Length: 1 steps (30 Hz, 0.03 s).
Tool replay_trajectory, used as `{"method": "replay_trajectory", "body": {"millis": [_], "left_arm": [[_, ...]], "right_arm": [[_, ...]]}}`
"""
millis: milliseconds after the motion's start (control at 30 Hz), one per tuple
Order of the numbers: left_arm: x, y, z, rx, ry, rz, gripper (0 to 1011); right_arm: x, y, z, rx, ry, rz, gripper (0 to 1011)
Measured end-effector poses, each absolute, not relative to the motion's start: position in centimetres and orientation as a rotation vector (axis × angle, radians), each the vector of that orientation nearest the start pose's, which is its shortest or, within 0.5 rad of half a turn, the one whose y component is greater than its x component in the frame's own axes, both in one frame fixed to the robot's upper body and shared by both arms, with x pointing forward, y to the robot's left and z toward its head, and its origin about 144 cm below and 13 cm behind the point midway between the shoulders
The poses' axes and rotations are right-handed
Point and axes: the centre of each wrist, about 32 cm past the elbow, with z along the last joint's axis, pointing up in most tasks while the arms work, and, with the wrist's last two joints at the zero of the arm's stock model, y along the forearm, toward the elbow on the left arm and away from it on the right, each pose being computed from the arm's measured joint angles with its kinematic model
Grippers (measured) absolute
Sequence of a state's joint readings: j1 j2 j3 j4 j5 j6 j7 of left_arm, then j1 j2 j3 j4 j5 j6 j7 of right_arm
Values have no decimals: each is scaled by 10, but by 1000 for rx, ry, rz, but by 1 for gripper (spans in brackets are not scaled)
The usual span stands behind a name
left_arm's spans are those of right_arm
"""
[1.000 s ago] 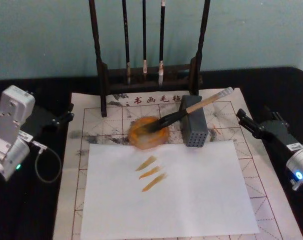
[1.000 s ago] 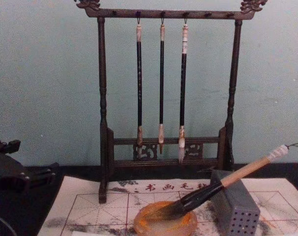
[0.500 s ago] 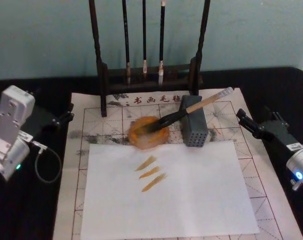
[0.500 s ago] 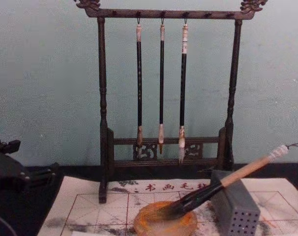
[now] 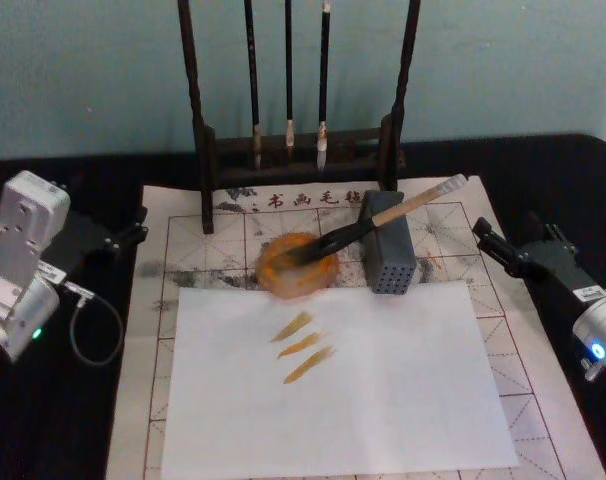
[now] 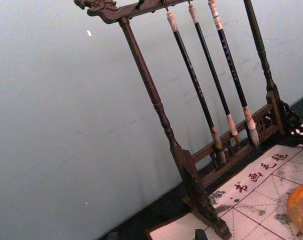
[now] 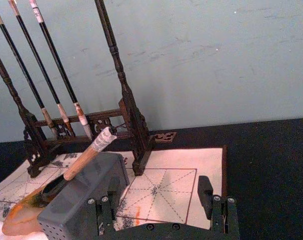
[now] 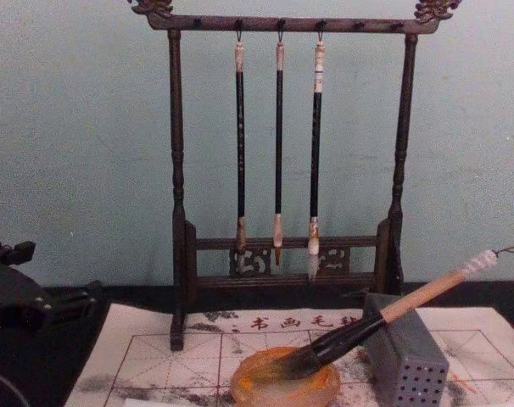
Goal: Pick up the brush from the inkstone, write on the paper, then place the brush back to its original position.
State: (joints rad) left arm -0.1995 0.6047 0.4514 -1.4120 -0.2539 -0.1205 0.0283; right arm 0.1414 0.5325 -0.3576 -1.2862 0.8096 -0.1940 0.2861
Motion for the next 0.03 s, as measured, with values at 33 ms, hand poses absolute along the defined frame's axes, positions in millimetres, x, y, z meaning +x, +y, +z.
{"method": "replay_trajectory", "body": {"millis": [33], "left_arm": [[489, 310, 1140, 304, -285, 1248, 1001]], "right_arm": [[476, -330, 1098, 120, 233, -1181, 1002]]}}
